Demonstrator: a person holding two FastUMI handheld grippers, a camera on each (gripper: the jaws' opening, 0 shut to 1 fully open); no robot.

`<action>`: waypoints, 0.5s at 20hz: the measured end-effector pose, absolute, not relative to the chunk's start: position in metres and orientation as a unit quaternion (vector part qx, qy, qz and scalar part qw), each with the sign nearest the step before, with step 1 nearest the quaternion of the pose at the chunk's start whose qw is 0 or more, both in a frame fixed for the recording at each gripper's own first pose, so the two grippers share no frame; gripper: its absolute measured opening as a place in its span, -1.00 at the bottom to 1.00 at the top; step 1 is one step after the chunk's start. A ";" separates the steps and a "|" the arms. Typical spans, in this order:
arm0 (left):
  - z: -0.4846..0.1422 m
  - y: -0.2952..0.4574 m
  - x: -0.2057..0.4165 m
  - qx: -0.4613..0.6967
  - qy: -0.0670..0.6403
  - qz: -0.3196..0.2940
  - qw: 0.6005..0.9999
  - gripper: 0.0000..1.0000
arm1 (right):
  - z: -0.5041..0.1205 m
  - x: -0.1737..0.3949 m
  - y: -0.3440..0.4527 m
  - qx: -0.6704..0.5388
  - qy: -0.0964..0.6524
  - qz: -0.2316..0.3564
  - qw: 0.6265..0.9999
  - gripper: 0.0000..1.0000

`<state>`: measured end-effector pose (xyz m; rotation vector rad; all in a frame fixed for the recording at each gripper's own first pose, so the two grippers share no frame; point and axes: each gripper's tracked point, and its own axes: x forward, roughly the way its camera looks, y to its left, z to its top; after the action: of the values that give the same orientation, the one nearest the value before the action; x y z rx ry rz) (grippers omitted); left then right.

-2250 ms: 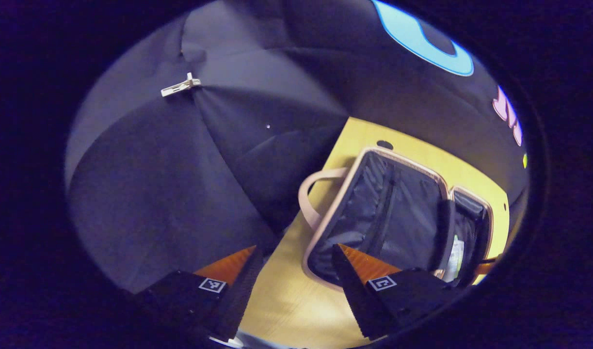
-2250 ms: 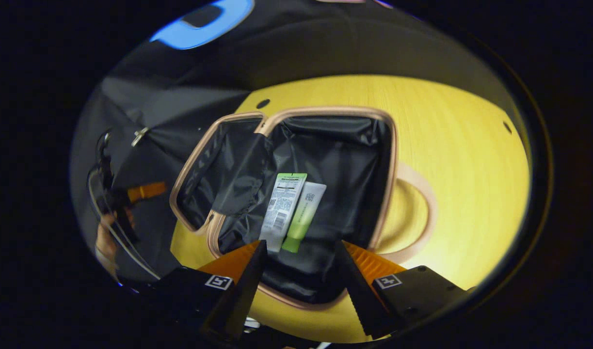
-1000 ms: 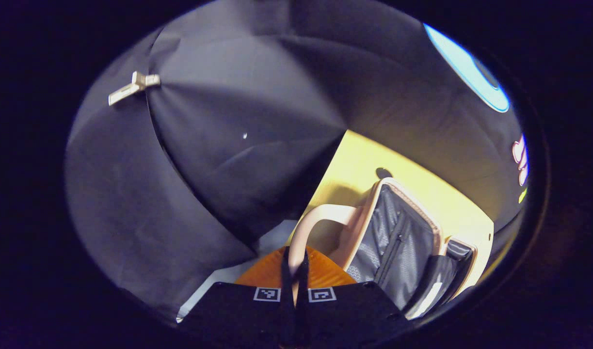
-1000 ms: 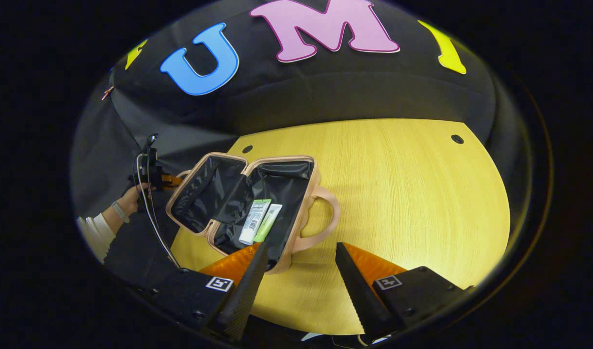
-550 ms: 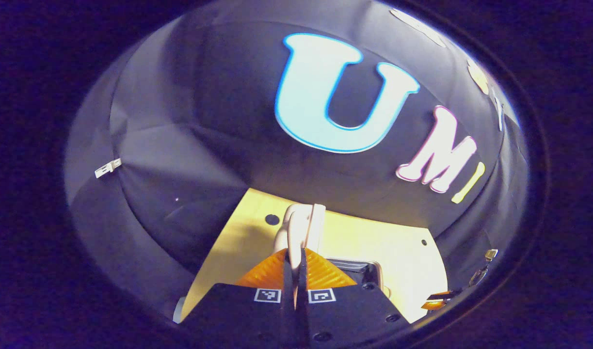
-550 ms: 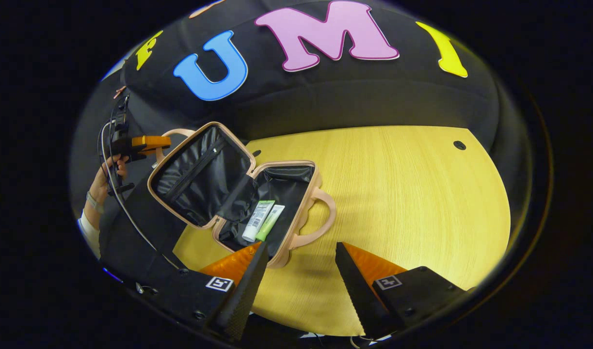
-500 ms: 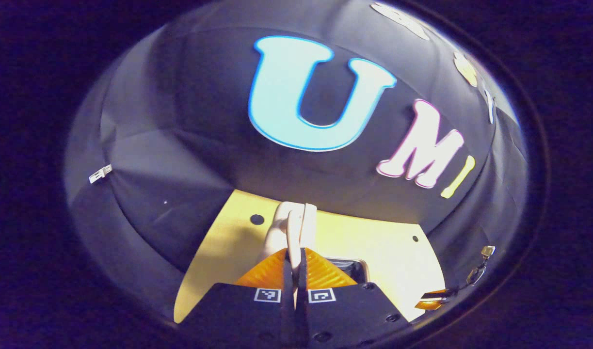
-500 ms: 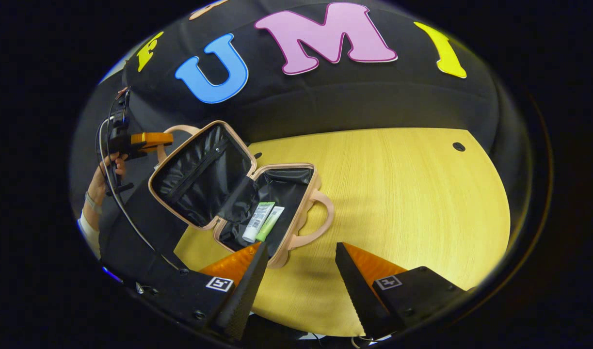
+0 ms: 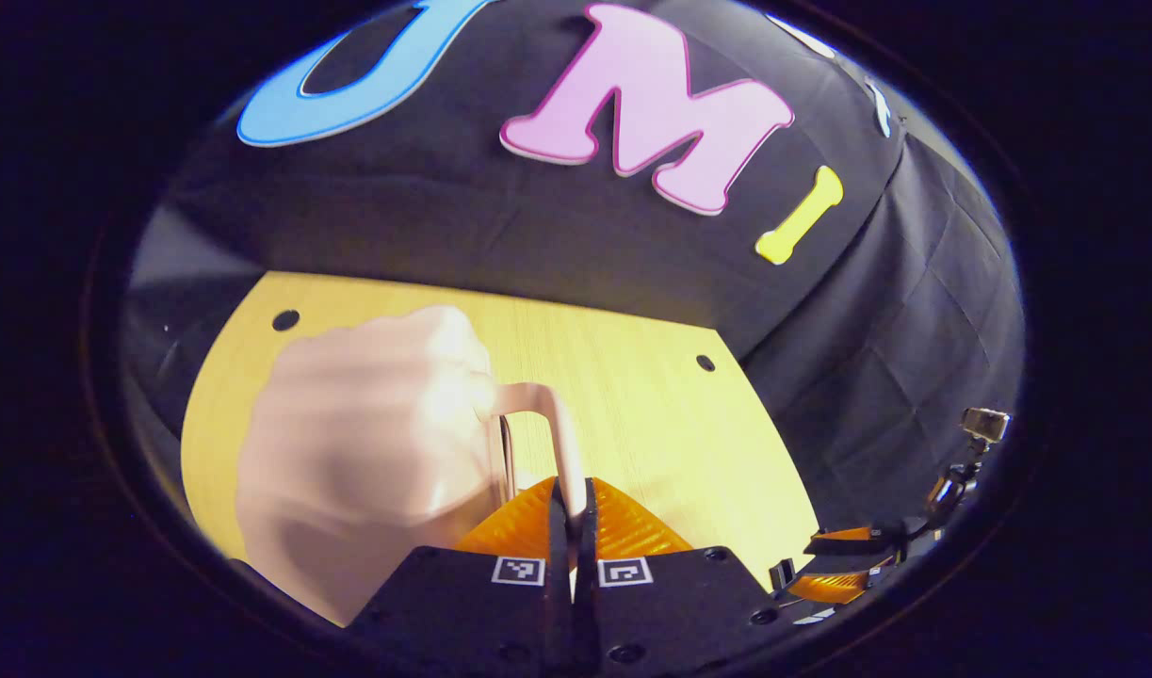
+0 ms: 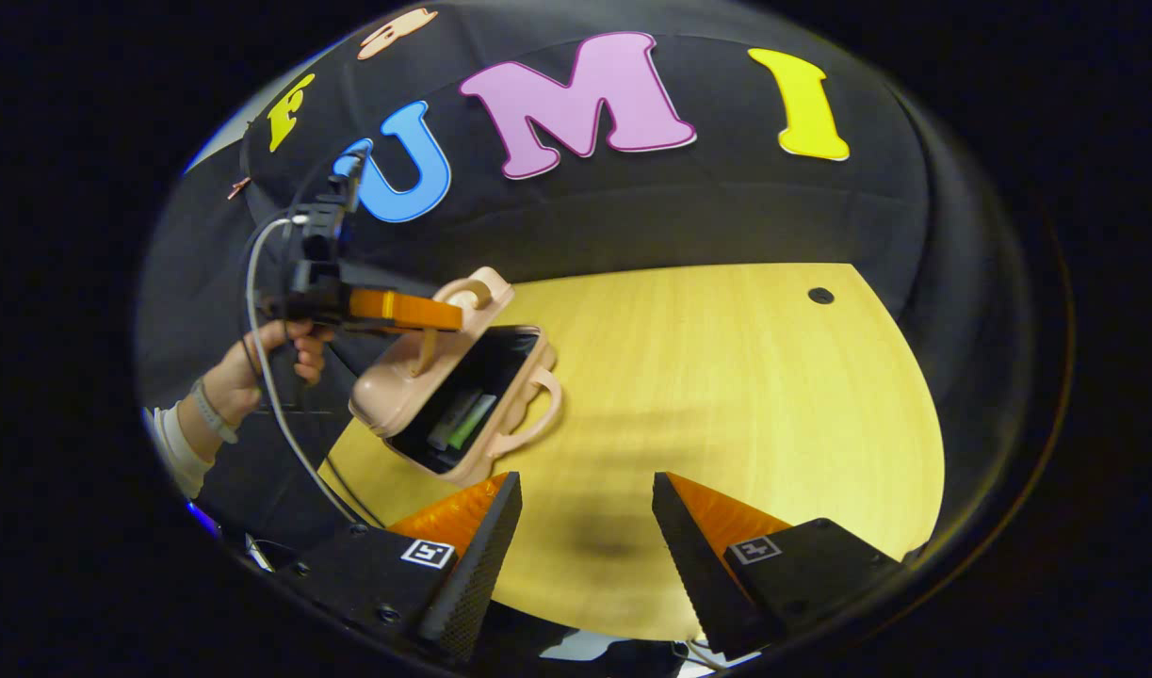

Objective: First open the suitcase, pack the skin care products into it, and then close the suitcase.

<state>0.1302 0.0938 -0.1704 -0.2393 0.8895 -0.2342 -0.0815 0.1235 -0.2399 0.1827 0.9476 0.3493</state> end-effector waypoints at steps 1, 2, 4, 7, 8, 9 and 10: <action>-0.188 0.093 0.130 -0.117 0.448 -0.104 0.880 -0.87 | -0.237 -0.085 0.108 0.081 0.450 0.162 0.874 0.79; -0.199 0.094 0.125 -0.113 0.470 -0.094 0.870 -0.87 | -0.233 -0.089 0.092 0.077 0.446 0.157 0.877 0.79; -0.203 0.089 0.125 -0.095 0.473 -0.084 0.872 -0.86 | -0.229 -0.095 0.070 0.075 0.438 0.148 0.883 0.79; -0.191 0.095 0.122 -0.071 0.474 -0.060 0.875 -0.75 | -0.232 -0.112 0.034 0.069 0.435 0.140 0.887 0.79; -0.178 0.094 0.121 -0.082 0.468 -0.047 0.879 -0.48 | -0.229 -0.113 0.023 0.061 0.430 0.140 0.890 0.79; -0.159 0.088 0.119 -0.094 0.449 -0.037 0.888 -0.39 | -0.224 -0.111 0.013 0.051 0.419 0.142 0.896 0.79; -0.139 0.082 0.111 -0.097 0.423 -0.022 0.900 0.10 | -0.216 -0.108 0.005 0.040 0.404 0.146 0.902 0.78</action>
<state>0.1108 0.0817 -0.1394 -0.2015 0.8759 -0.0452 -0.1077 0.0053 -0.2157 0.0822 0.8356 0.3012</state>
